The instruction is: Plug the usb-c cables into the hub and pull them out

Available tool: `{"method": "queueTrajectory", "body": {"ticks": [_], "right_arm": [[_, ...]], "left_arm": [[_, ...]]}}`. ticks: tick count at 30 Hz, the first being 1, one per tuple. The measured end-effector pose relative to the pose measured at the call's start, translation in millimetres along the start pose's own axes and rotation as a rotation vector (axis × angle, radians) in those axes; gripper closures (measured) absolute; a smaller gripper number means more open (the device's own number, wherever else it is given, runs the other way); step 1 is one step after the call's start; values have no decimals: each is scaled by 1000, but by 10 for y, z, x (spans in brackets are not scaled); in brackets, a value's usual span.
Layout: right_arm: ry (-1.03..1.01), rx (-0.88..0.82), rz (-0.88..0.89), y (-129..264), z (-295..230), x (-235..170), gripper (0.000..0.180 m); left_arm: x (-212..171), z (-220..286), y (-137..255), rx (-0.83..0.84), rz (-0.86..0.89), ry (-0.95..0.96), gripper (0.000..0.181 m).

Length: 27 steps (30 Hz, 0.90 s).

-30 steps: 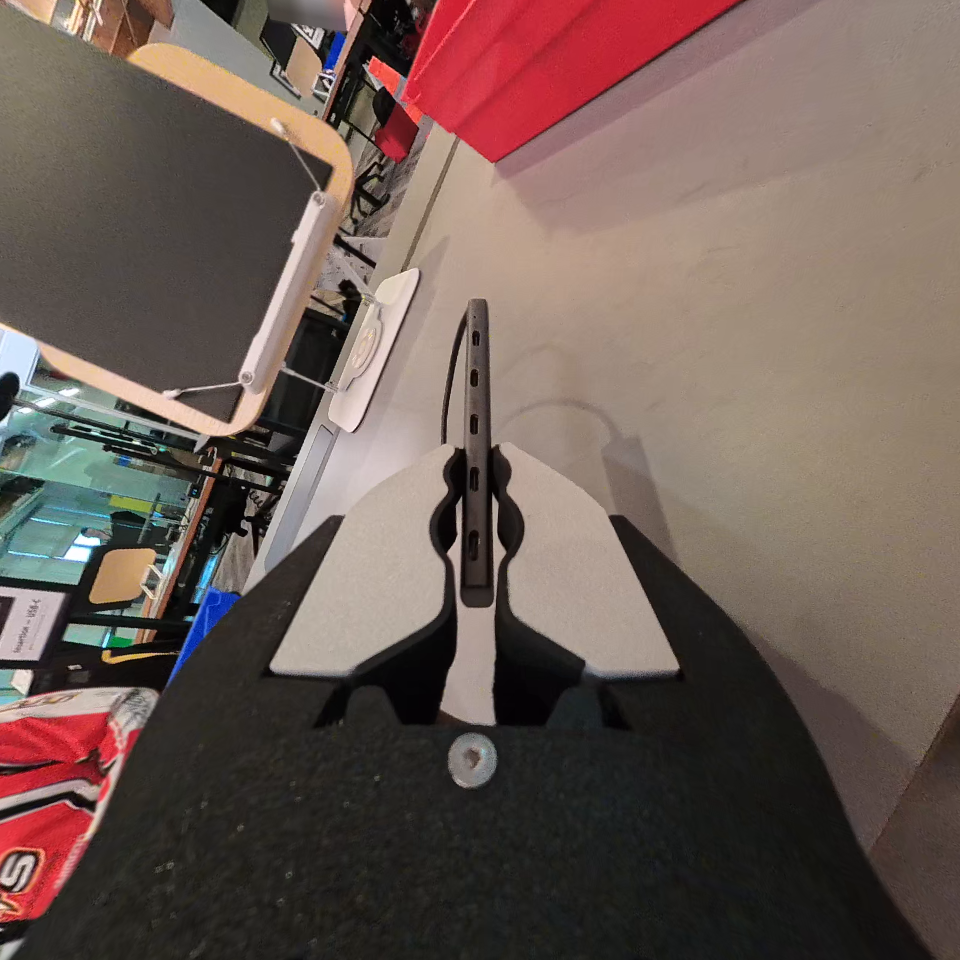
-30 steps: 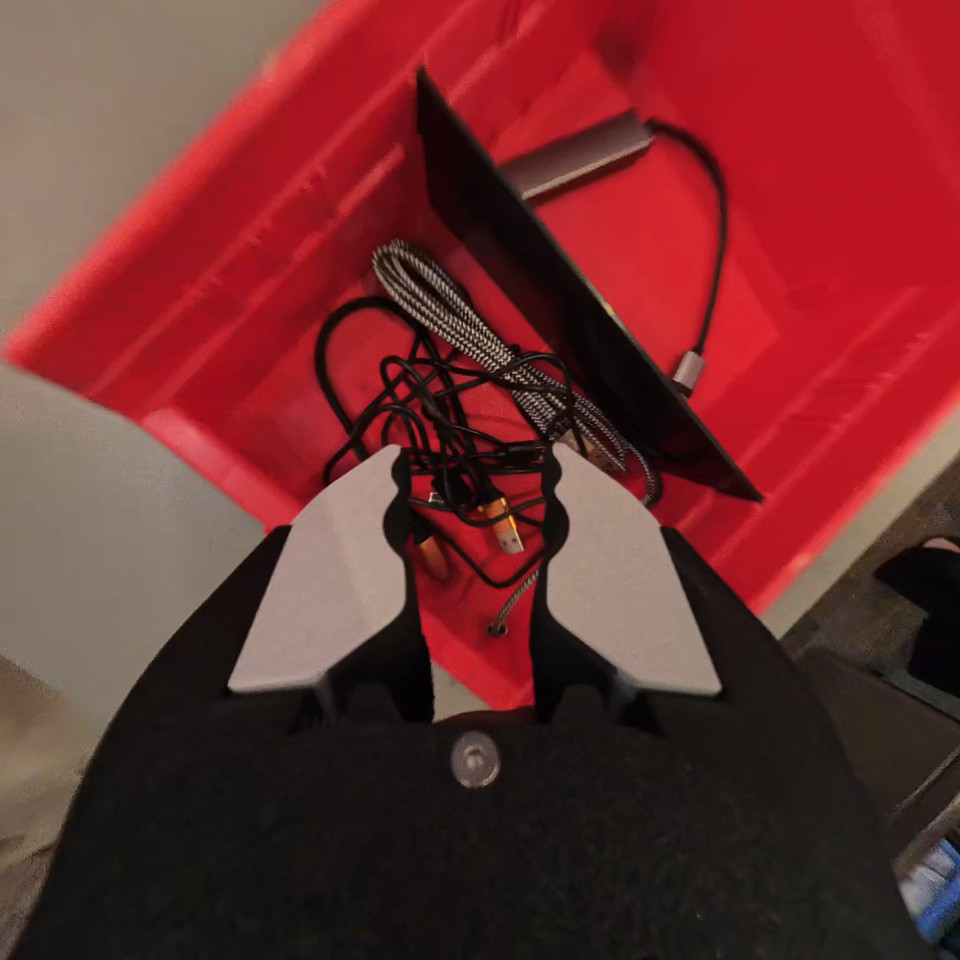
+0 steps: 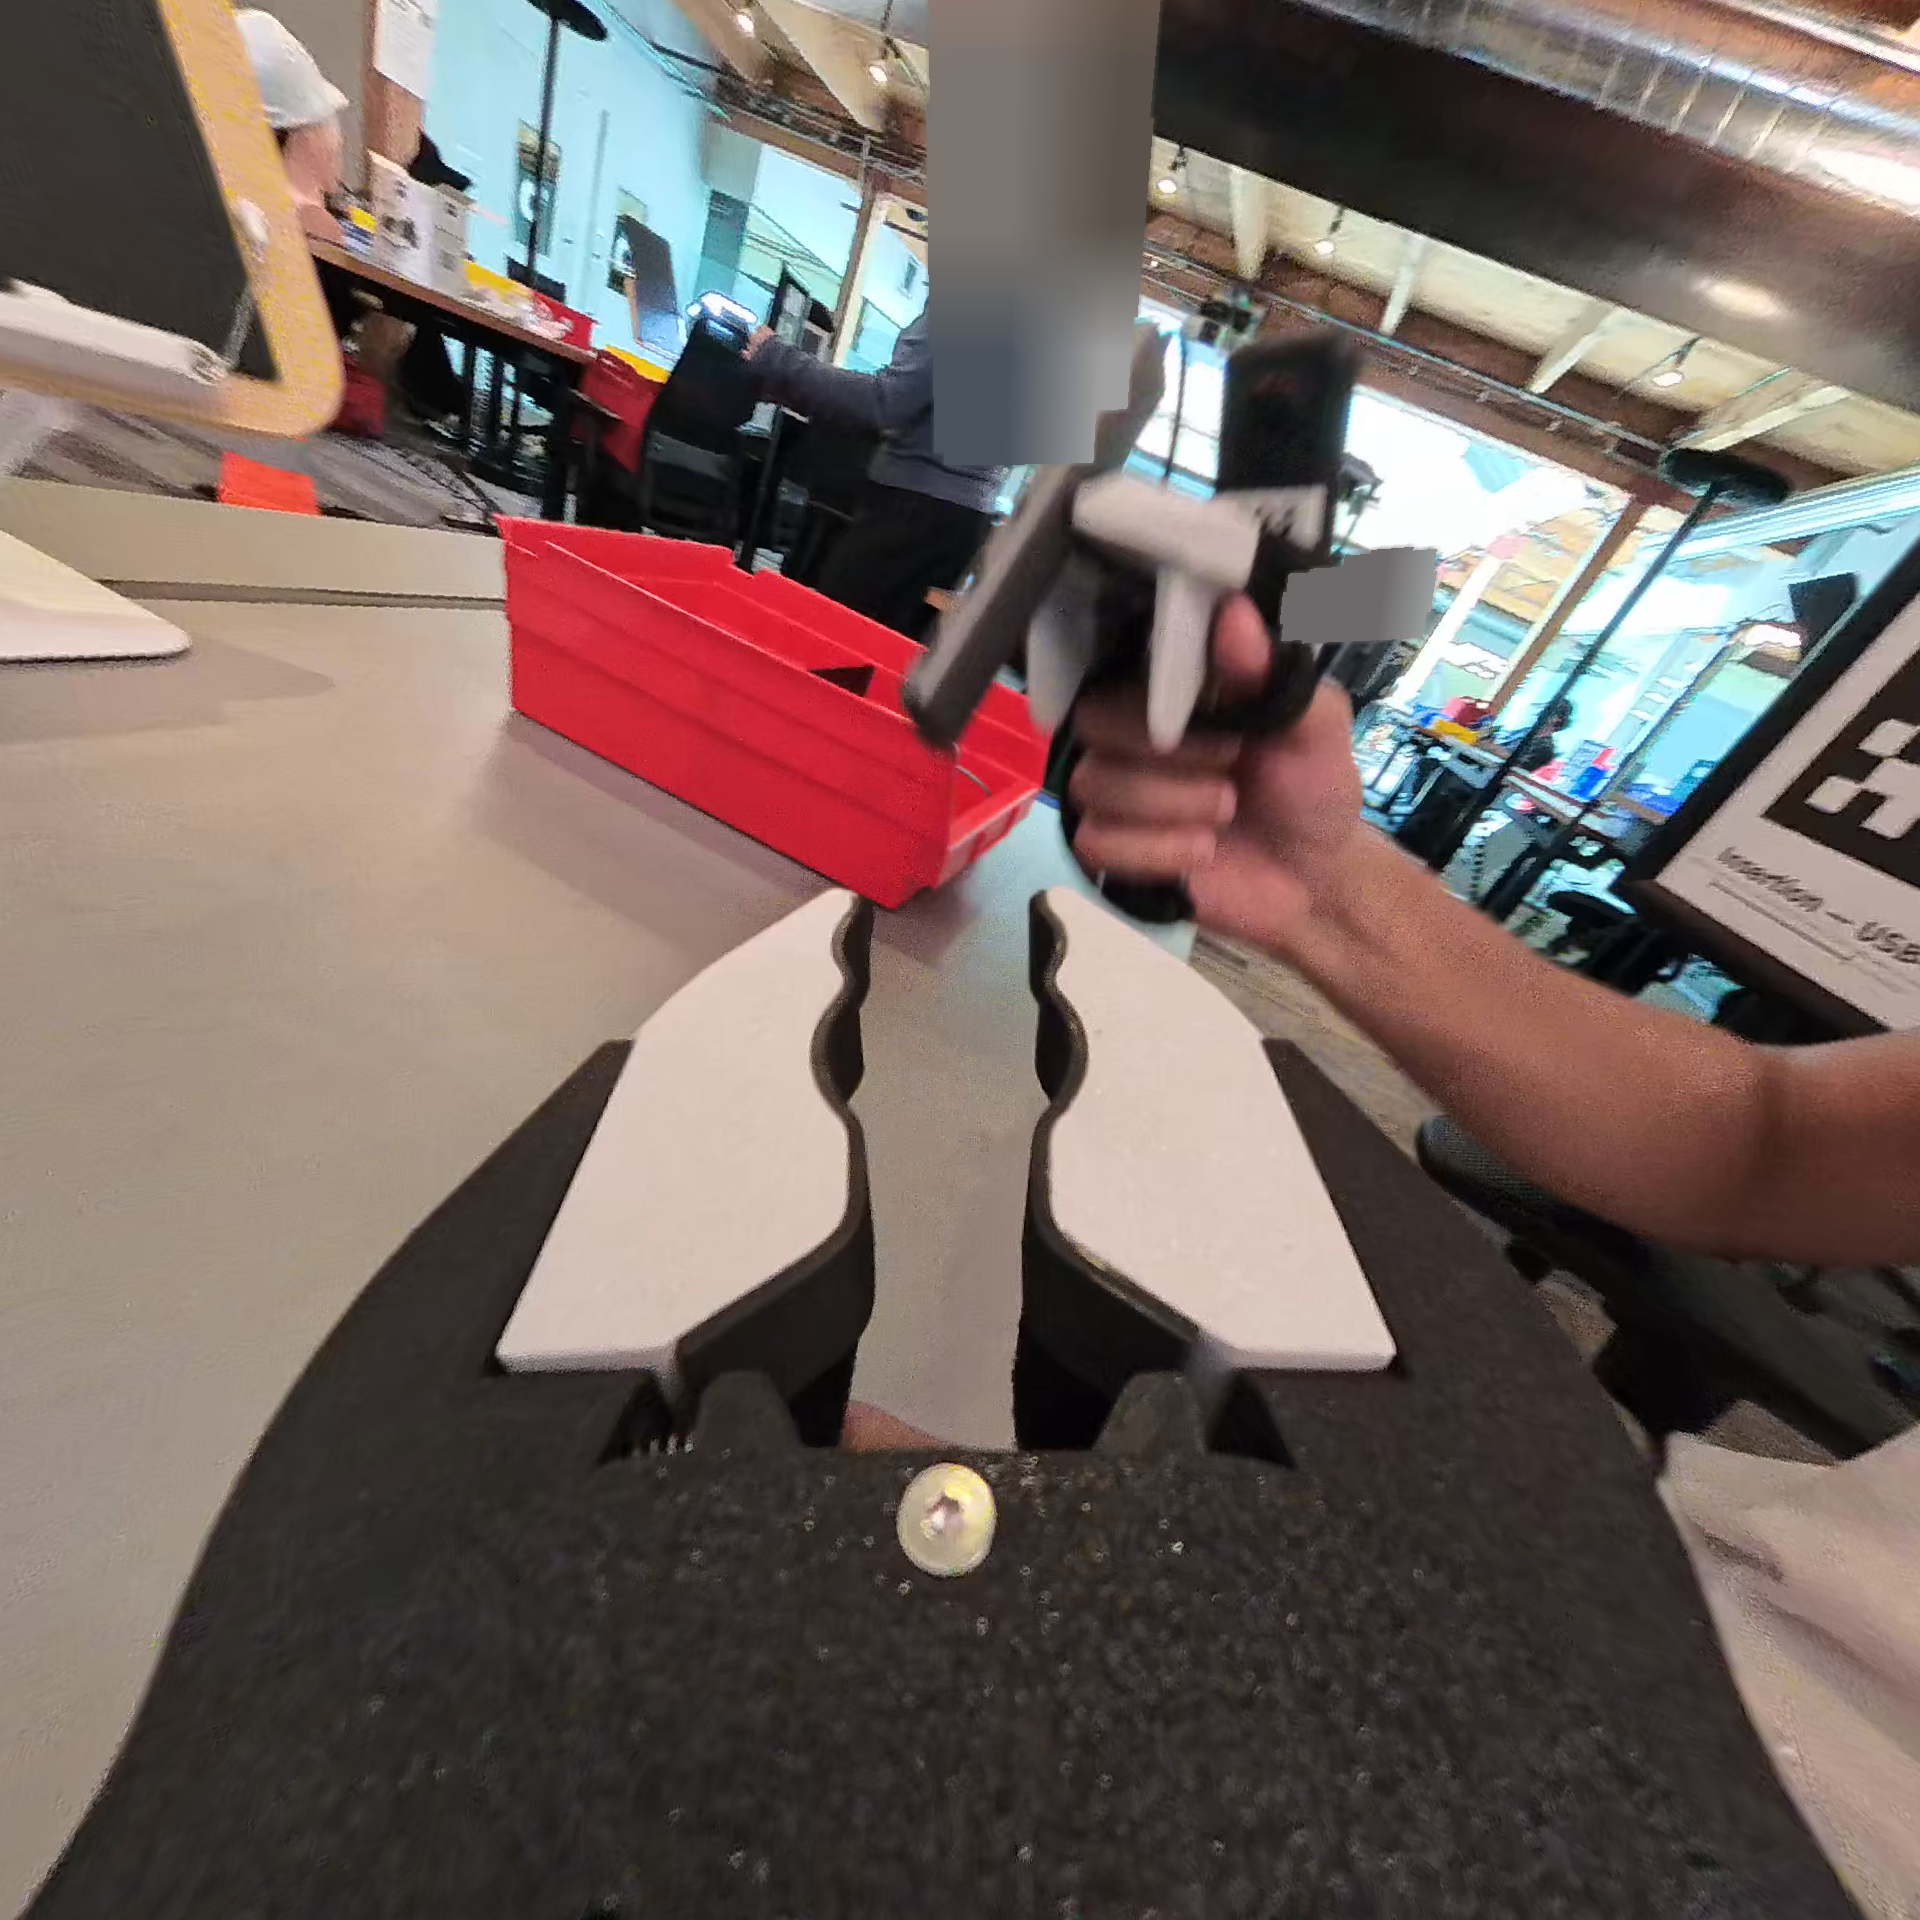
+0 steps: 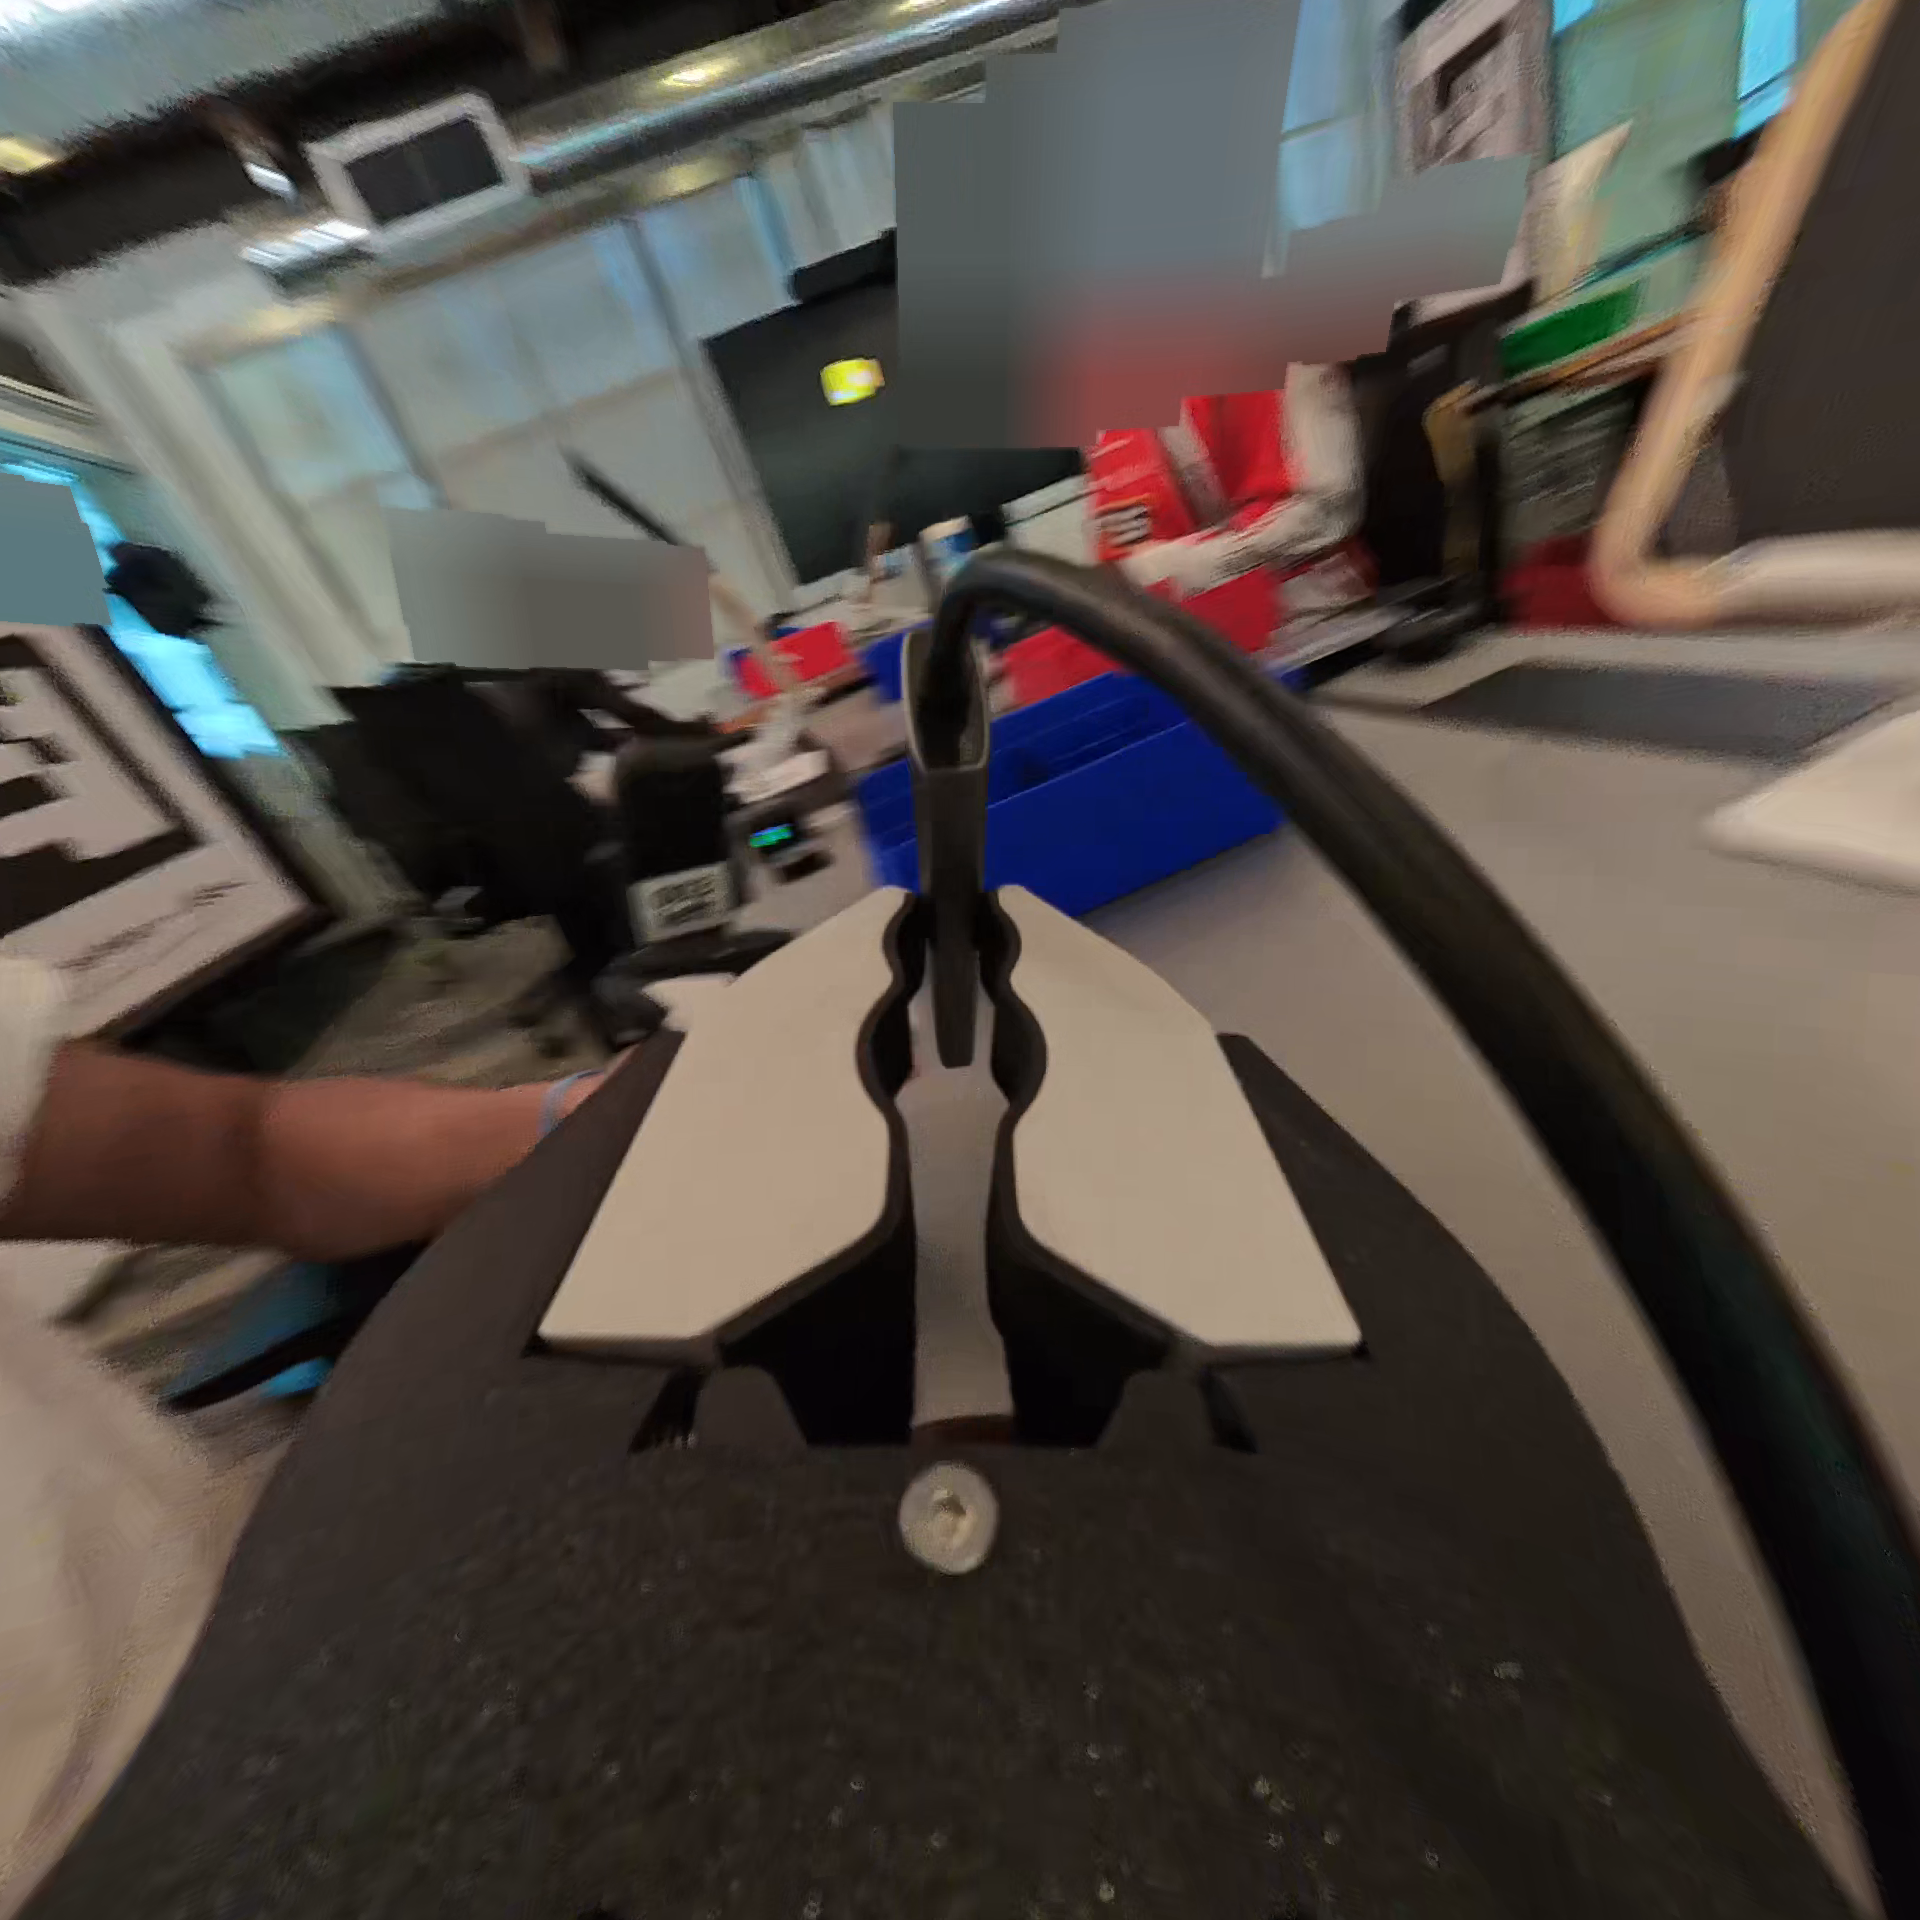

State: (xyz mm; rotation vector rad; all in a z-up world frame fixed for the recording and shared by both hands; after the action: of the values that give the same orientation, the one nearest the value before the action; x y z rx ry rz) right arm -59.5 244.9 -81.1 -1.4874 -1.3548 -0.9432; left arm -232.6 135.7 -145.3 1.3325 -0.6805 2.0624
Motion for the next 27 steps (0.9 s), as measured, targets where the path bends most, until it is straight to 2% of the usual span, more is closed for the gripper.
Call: {"method": "queueTrajectory", "body": {"ticks": [2,6,10,15,16,19,24,27], "right_arm": [[194,-167,-78,231,227,508,170],[502,-585,-498,576,1107,1206,170],[476,-732,-1211,792,2197,1035,170],[428,-617,-1879,1163,2810,470,170],[386,-604,-1927,1223,2887,389,170],[244,-583,-1873,1224,3084,216,170],[154,-554,-1893,1267,3339,-73,170],[121,-529,-1752,1198,3401,-158,163]], "left_arm": [[22,-52,37,49,-10,-38,160],[-81,-217,32,214,-120,-95,168],[-186,-315,-28,285,-231,-183,170],[-224,-270,-64,301,-273,-272,172],[-227,-258,-68,303,-281,-304,172],[-256,-235,-82,300,-307,-386,173],[-301,-204,-105,290,-337,-432,173],[-306,-214,-100,291,-350,-420,173]]}}
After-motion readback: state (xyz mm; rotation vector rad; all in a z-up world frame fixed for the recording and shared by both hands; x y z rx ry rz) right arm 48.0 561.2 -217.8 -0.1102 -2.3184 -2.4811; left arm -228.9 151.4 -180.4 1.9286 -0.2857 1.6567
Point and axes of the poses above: each gripper's, where its closed fingertips meet, y back along the fingers, x out of its top, z = x × y across the jaws, the point moved 7 cm from there along y, back along the fingers, and after that the axes turned 3 degrees about z, right-handed, at the moved point
